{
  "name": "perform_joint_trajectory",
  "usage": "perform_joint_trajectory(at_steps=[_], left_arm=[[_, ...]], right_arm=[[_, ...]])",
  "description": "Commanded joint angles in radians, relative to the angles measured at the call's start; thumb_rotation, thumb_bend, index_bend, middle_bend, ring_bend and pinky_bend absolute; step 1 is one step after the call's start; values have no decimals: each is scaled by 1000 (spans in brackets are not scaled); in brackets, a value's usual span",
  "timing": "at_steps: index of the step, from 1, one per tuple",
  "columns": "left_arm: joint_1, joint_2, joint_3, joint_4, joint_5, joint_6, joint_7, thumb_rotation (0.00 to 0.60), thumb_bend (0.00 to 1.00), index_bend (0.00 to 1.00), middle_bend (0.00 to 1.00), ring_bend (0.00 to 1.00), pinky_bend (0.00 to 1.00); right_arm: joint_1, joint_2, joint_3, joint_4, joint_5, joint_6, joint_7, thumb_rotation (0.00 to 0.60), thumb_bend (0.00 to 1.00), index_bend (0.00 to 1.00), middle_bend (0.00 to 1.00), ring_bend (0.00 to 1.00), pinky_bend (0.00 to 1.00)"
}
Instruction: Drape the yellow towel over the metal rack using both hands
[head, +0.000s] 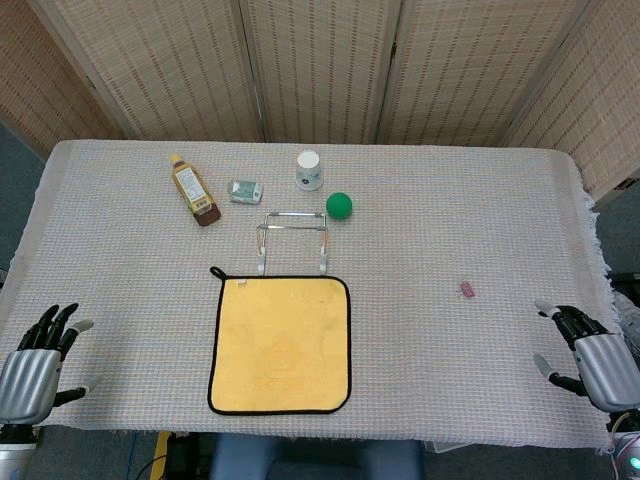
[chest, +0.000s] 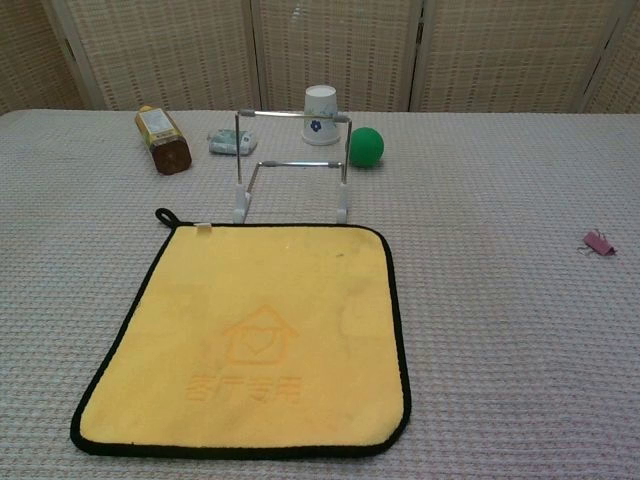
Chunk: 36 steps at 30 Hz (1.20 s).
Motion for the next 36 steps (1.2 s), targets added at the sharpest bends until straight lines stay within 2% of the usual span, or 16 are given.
perform_joint_trajectory(at_steps=[1,11,16,19,28,31,33,36], left_arm=[[-1,-1,0,2,1,-2,-1,600,71,275,124,22,219],[-12,-9,1,27,28,-2,-36,600,71,280,123,29,220],[-25,-6,14,35,41,-31,-45,600,76,289,157,87,288],[-34,-2,26,39,58,-49,-57,600,120,305,238,186,354],[-98,-9,82,66,159,-156,-63,600,130,344,396,335,526],[-124,-20,91,79,183,-192,-75,600,130,363,485,420,677],[-147,-34,96,99,211,-211,-80,600,130,383,586,507,791],[-176,-64,107,139,261,-231,-77,600,130,410,727,614,883]], right_arm=[[0,0,0,0,0,0,0,600,316,144,277,231,350],[-2,-10,8,0,2,14,-13,600,316,144,277,231,350],[0,-11,14,-3,0,22,-16,600,316,144,277,231,350],[0,-11,15,-3,-1,22,-19,600,317,144,277,231,350],[14,-10,13,-13,-10,5,-26,600,318,144,279,231,350],[18,-11,14,-15,-13,4,-24,600,319,144,288,231,350],[20,-11,12,-16,-15,-1,-27,600,319,144,292,231,350],[24,-9,10,-22,-18,-6,-33,600,319,144,296,231,350]])
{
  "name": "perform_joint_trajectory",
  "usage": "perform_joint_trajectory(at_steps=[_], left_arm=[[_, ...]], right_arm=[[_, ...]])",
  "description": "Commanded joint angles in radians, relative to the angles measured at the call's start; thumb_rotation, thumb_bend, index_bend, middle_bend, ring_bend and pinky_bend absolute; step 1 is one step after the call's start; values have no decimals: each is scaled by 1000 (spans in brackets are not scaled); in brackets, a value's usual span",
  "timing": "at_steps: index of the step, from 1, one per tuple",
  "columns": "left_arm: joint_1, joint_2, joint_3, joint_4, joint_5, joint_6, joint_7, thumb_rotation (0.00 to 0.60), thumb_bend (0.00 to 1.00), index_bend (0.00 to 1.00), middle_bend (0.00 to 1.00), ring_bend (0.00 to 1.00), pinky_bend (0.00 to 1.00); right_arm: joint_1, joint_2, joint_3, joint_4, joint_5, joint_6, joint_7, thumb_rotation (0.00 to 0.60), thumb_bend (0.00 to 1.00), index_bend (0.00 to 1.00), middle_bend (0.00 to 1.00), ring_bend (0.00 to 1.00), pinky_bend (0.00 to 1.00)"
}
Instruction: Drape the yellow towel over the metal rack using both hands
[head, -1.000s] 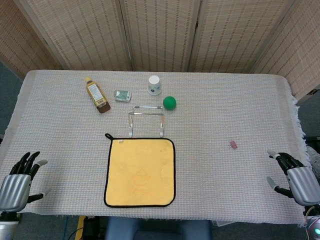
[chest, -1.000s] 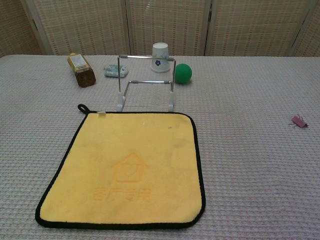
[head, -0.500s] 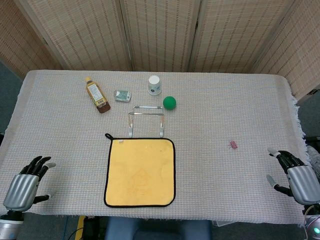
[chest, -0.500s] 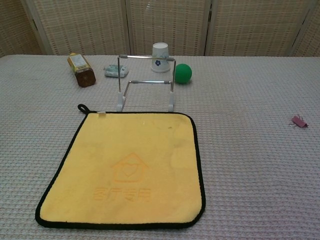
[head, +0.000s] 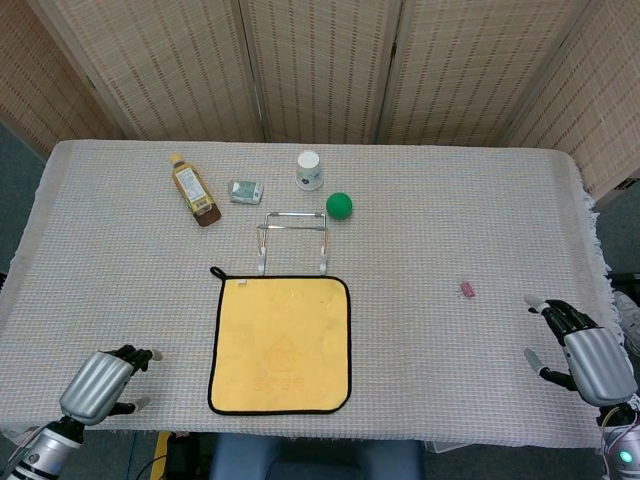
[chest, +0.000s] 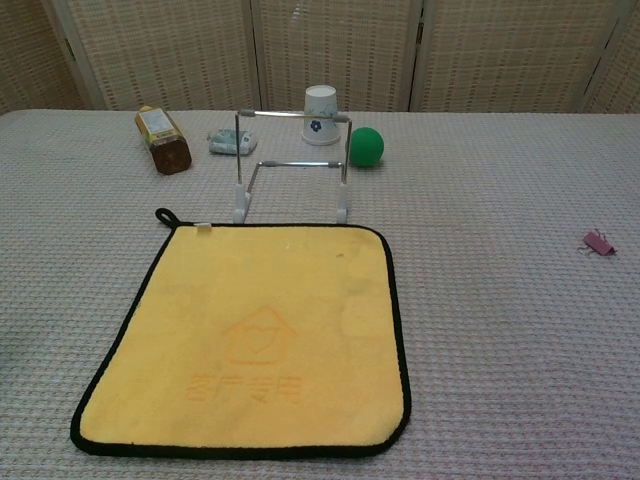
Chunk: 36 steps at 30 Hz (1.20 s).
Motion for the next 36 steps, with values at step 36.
perform_joint_trajectory(at_steps=[36], left_arm=[[-139,-290,50,183,69,-128,95,600,130,472,914,756,992]], right_arm=[[-15,-4,-7,24,4,29,37,600,320,144,304,231,350]])
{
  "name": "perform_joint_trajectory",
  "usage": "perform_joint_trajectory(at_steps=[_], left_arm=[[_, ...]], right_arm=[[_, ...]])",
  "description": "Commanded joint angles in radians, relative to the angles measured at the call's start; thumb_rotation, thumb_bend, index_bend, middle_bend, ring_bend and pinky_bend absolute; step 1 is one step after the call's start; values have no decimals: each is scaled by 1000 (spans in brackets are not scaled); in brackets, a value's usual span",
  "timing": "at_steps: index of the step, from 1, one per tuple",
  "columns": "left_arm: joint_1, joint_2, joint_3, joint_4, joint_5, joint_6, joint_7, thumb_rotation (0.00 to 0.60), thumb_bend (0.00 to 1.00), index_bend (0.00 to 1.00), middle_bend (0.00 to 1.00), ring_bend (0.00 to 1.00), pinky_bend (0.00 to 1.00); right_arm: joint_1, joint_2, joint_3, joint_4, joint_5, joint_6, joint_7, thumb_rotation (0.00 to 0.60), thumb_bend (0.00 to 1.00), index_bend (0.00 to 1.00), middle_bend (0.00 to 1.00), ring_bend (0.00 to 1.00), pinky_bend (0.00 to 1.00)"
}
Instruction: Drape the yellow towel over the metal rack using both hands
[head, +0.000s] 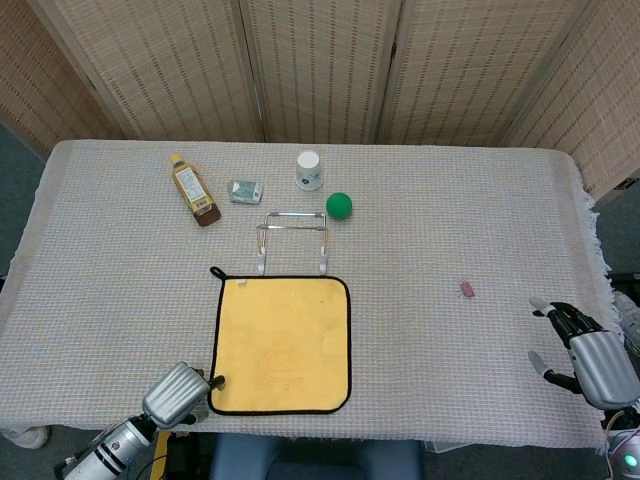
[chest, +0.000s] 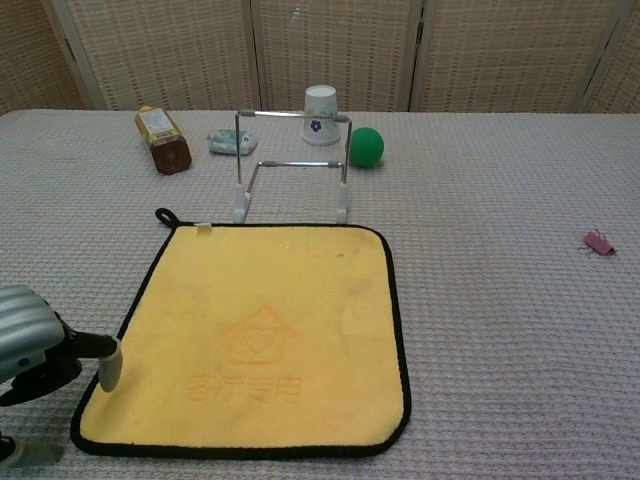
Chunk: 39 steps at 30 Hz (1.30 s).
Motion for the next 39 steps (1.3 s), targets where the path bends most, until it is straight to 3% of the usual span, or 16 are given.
perform_joint_trajectory(at_steps=[1,10,24,34,39], left_arm=[[-5,-14,-4,5,-7,1,1,600,130,473,914,756,992],[-23,-49,-10,11,-17,1,3,600,134,503,916,757,992],[-48,-71,-13,16,-37,0,-25,600,391,535,930,767,992],[-54,-88,-11,28,-47,10,-27,600,412,607,943,776,994],[-55,-89,-8,26,-48,18,-26,600,412,618,943,776,994]], right_arm=[[-2,0,0,3,0,3,4,600,320,144,304,231,350],[-6,0,1,9,-4,15,13,600,320,144,304,231,350],[-8,-2,1,19,1,13,24,600,320,144,306,231,350],[25,-12,-18,16,-68,-12,9,600,320,152,343,237,350],[85,-27,-39,-17,-152,-77,-26,600,320,172,390,329,361]])
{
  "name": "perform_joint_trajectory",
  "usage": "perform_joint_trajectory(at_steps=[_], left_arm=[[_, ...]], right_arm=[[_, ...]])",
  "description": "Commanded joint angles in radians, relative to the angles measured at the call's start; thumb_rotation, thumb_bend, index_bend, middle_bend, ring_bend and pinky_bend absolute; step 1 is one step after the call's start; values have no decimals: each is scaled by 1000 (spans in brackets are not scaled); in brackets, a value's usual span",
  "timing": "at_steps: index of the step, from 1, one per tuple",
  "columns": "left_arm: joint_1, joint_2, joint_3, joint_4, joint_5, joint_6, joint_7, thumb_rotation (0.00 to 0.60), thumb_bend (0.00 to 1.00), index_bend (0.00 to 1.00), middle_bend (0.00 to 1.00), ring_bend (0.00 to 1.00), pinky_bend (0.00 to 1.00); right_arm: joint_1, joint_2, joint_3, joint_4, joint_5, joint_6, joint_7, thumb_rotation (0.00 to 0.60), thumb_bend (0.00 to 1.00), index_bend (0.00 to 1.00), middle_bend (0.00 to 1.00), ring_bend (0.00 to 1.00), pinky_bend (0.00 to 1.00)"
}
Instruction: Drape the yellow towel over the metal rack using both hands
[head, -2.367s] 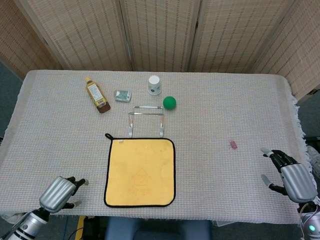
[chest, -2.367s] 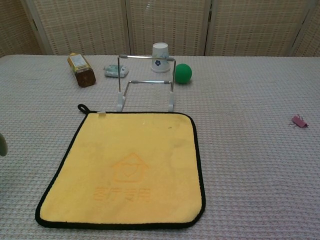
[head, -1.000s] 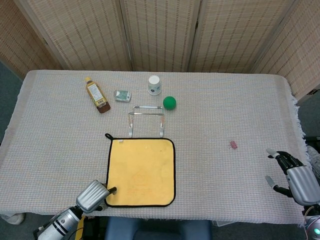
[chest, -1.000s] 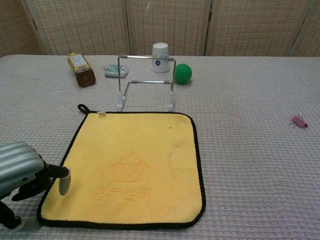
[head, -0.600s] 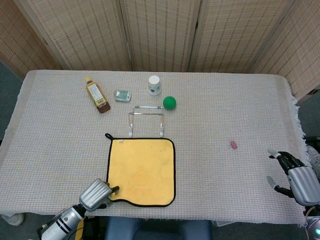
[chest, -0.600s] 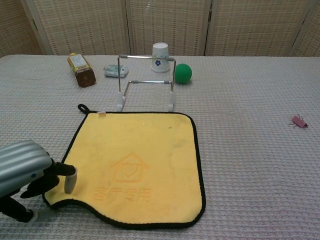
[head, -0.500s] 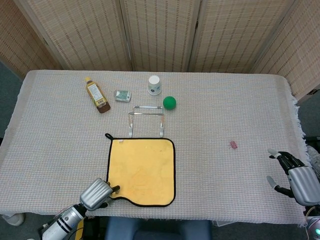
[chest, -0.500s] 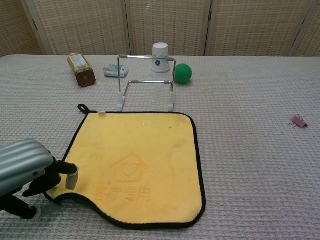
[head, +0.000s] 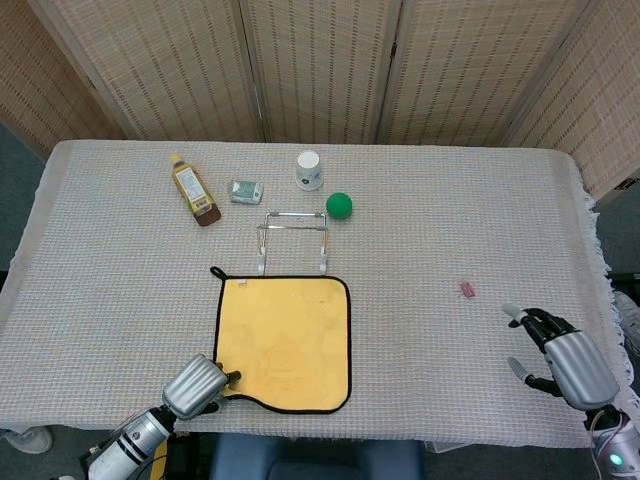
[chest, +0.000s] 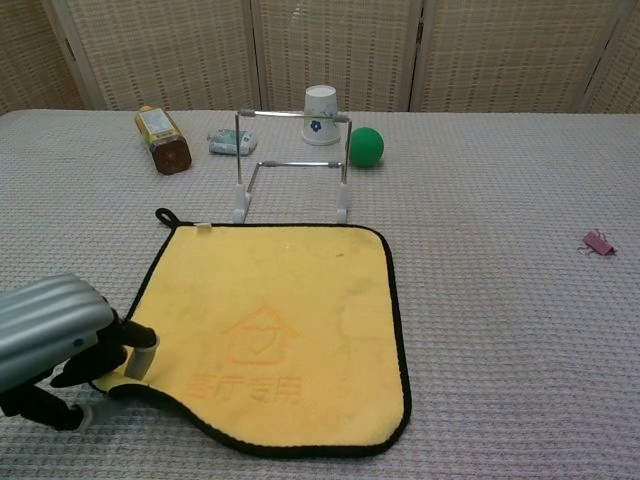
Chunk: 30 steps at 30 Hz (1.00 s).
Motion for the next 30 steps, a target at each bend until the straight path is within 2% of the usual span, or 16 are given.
perform_joint_trajectory(at_steps=[1,4,6,9,14,20,30], left_arm=[[0,-1,1,-2,-1,3,0,600,412,618,943,776,994],[-1,-2,3,-3,-1,7,2,600,413,618,943,776,994],[0,-2,5,-4,-3,9,2,600,413,618,943,777,994],[1,-2,7,-3,-7,12,-1,600,413,618,946,779,994],[4,-6,9,3,-10,19,-6,600,413,618,949,781,995],[10,-10,14,10,-15,31,-17,600,413,618,949,781,995],[14,-16,21,17,-17,39,-34,600,412,617,949,781,995]], right_arm=[[49,-16,-16,-29,-57,-53,-27,600,321,179,408,360,376],[100,-46,-22,-54,-109,-106,-55,600,320,205,496,489,494],[137,-66,-30,-73,-139,-154,-72,600,320,238,617,621,634],[192,-97,-36,-103,-166,-236,-101,600,307,255,772,779,774],[276,-149,-35,-146,-163,-381,-156,600,282,289,899,928,920],[352,-223,-27,-163,-132,-513,-217,600,280,332,944,992,975],[450,-317,1,-149,-35,-676,-296,600,286,360,953,1000,982]])
